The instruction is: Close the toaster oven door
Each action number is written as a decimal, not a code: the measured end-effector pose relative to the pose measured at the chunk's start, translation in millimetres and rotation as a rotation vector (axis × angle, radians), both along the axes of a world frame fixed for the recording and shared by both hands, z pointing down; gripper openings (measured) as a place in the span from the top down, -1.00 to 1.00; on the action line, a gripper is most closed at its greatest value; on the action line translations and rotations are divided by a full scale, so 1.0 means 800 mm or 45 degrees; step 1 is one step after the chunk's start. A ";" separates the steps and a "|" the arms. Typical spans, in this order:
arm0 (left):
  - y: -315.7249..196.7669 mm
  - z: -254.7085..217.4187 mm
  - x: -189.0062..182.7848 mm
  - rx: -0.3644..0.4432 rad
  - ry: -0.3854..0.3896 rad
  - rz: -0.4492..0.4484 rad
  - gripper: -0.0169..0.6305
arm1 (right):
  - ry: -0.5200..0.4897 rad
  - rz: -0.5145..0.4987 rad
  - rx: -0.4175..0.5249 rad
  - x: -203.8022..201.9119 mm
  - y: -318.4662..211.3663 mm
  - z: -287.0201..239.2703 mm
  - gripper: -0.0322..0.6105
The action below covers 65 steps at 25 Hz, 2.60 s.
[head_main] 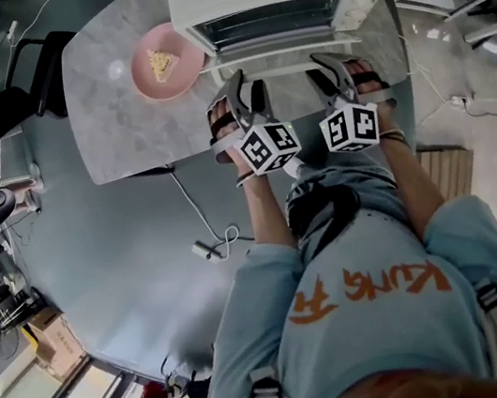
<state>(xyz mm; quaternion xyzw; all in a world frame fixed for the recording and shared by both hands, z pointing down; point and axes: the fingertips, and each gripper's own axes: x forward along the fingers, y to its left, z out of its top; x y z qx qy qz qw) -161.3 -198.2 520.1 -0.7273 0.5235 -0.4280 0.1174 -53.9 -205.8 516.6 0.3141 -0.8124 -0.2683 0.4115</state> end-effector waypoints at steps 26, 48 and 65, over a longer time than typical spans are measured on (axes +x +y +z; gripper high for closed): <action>-0.114 -0.047 -0.008 0.092 -0.038 -0.042 0.35 | 0.151 -0.054 0.315 -0.008 -0.115 -0.044 0.48; -0.121 -0.149 0.018 0.212 0.597 0.081 0.33 | -0.696 0.019 -0.164 -0.019 -0.123 -0.137 0.41; -0.175 -0.246 -0.012 0.517 1.174 -0.344 0.94 | -1.278 0.385 -0.044 0.067 -0.216 -0.264 0.91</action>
